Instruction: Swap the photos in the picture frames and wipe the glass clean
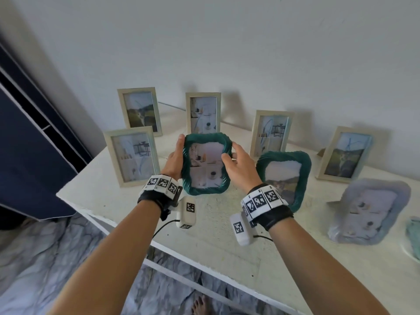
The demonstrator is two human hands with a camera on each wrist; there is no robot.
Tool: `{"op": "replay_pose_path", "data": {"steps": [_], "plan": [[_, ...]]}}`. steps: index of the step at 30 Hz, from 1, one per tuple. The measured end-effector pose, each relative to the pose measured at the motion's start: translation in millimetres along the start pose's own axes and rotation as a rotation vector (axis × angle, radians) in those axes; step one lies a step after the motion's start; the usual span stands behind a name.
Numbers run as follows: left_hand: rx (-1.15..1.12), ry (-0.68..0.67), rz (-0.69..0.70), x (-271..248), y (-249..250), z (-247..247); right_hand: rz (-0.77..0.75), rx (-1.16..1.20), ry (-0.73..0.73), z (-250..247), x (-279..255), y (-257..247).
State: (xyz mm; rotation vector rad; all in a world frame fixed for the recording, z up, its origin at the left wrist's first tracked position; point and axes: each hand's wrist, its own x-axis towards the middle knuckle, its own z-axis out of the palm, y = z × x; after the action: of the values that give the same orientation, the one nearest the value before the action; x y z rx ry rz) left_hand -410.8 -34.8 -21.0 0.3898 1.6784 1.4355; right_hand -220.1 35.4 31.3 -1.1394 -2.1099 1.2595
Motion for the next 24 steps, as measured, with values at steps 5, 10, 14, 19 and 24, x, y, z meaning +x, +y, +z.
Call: {"op": "replay_pose_path", "data": {"steps": [5,10,14,19,24], "plan": [[0.010,-0.006,-0.014,1.2,3.5,0.8,-0.008,-0.031,0.011,6.4,7.4,7.4],[0.053,0.046,0.010,-30.1,25.2,9.8,-0.023,-0.060,0.005,7.3,9.7,9.7],[0.105,0.046,0.059,-36.7,28.0,13.7,-0.021,-0.078,0.005,4.7,9.9,11.6],[0.098,-0.009,0.041,-44.8,15.3,3.1,-0.034,-0.128,0.000,1.1,0.8,9.5],[0.239,0.027,0.196,-66.9,-11.2,-29.0,-0.365,-0.420,0.290,15.7,-11.5,-17.8]]}}
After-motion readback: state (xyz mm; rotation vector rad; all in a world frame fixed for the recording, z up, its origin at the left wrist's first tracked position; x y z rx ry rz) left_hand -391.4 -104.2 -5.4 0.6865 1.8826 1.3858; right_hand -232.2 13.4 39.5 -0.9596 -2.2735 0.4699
